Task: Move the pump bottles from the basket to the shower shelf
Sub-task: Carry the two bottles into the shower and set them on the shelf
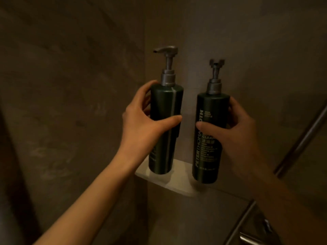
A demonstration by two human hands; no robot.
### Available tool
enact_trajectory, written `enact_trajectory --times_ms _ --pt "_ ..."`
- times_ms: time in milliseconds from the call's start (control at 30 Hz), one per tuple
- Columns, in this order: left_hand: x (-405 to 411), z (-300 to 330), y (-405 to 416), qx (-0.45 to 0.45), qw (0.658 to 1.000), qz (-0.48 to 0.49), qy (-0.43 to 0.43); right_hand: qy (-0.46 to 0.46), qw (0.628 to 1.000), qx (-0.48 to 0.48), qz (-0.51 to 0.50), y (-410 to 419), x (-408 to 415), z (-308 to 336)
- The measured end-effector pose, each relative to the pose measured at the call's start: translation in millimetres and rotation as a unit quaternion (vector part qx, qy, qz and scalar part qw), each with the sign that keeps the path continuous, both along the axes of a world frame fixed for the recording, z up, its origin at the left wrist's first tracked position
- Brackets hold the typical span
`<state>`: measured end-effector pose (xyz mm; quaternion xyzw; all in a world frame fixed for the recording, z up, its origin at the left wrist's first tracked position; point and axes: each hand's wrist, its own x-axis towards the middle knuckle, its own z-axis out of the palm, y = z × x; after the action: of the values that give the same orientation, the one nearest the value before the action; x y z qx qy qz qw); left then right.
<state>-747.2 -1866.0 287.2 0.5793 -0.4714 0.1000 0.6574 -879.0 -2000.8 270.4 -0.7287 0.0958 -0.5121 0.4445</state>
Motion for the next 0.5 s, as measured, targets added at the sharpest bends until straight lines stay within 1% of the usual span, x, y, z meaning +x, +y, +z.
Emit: enact_trajectory --times_ms 100,267,500 --pt "18.2 -13.5 -10.4 0.002 1.0 0.017 0.015 0.015 1.0 0.013 0.013 -4.2 18.2 -8.3" --pt "33.0 -35.2 -28.4 0.008 0.998 0.002 0.06 0.007 0.999 0.032 0.002 -12.9 31.8 -12.9" --pt "38.6 -50.3 -47.2 0.027 0.997 -0.01 0.066 -0.002 0.999 0.034 -0.021 -25.1 29.2 -14.2"
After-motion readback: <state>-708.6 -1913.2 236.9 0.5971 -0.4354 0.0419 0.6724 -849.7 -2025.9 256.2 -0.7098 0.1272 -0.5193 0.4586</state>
